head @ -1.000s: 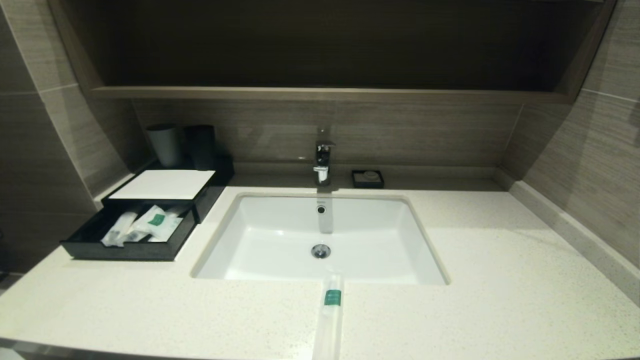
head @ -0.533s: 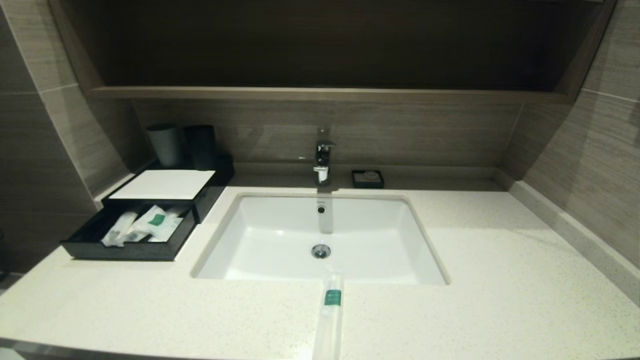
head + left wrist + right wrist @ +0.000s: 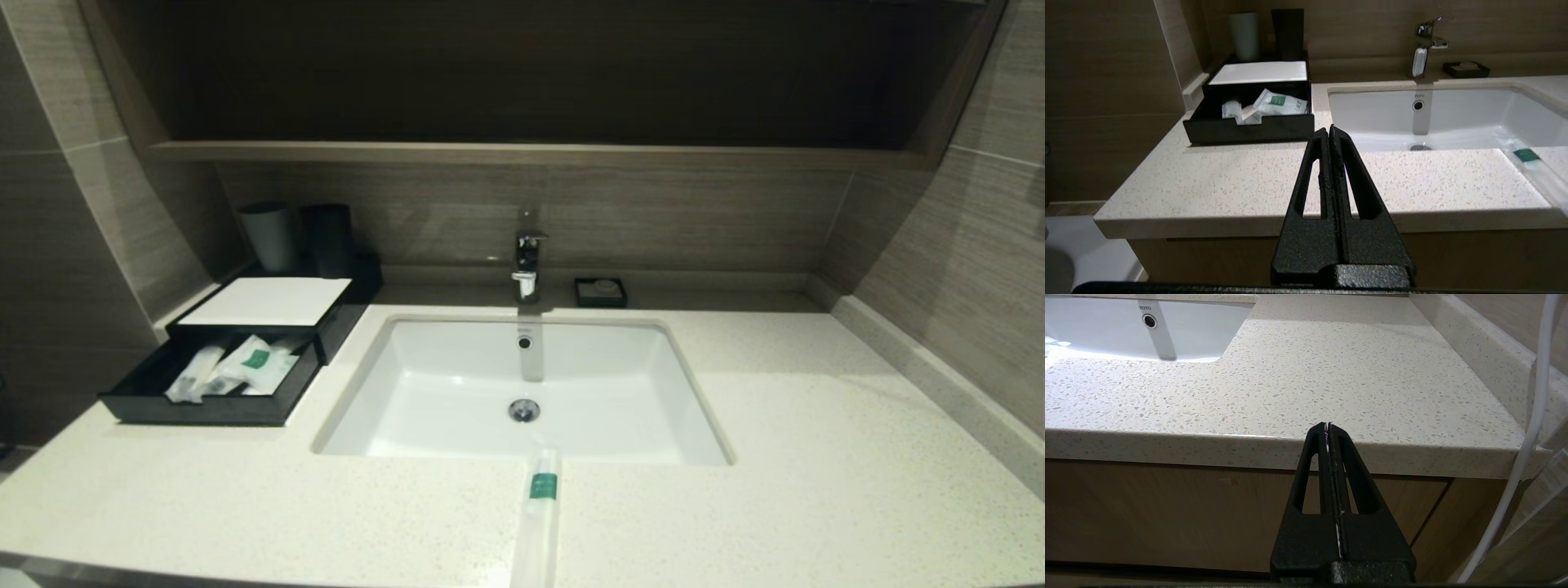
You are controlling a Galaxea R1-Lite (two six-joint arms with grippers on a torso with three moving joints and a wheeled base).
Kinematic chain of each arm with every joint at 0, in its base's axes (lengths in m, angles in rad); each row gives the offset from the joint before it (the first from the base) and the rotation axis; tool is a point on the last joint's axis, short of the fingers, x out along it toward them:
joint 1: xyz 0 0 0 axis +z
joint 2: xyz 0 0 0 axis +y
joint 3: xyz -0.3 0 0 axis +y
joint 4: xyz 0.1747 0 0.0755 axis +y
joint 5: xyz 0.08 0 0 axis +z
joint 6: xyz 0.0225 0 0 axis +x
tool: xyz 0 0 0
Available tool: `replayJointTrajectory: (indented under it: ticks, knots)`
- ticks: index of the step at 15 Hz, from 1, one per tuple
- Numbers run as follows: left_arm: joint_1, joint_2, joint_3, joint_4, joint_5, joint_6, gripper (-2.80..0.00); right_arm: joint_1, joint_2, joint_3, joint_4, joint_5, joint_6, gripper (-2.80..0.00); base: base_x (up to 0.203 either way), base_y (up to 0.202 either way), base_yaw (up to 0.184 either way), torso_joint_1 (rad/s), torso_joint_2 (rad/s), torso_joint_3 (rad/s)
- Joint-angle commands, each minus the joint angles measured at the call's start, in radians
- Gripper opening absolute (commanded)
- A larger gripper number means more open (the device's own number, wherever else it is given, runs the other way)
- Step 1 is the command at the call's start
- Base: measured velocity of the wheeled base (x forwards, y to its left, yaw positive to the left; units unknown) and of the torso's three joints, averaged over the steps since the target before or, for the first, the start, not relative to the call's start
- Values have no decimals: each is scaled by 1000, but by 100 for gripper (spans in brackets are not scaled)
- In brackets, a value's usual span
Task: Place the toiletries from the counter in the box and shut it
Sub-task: Pick up the bathroom toiletry
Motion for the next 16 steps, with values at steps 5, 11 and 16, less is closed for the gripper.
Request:
replayJointTrajectory:
  ticks: [5, 11, 16]
  knots:
    - [-3, 375, -147, -113, 1, -49, -280, 0, 1, 0, 0, 0, -1, -280, 0, 0, 0, 0, 0, 0]
    - [-11, 671, -222, -166, -31, -61, -280, 0, 0, 2, 0, 0, -1, -280, 0, 0, 0, 0, 0, 0]
    - [-38, 952, -352, -168, -51, -92, -280, 0, 1, 2, 0, 0, -1, -280, 0, 0, 0, 0, 0, 0]
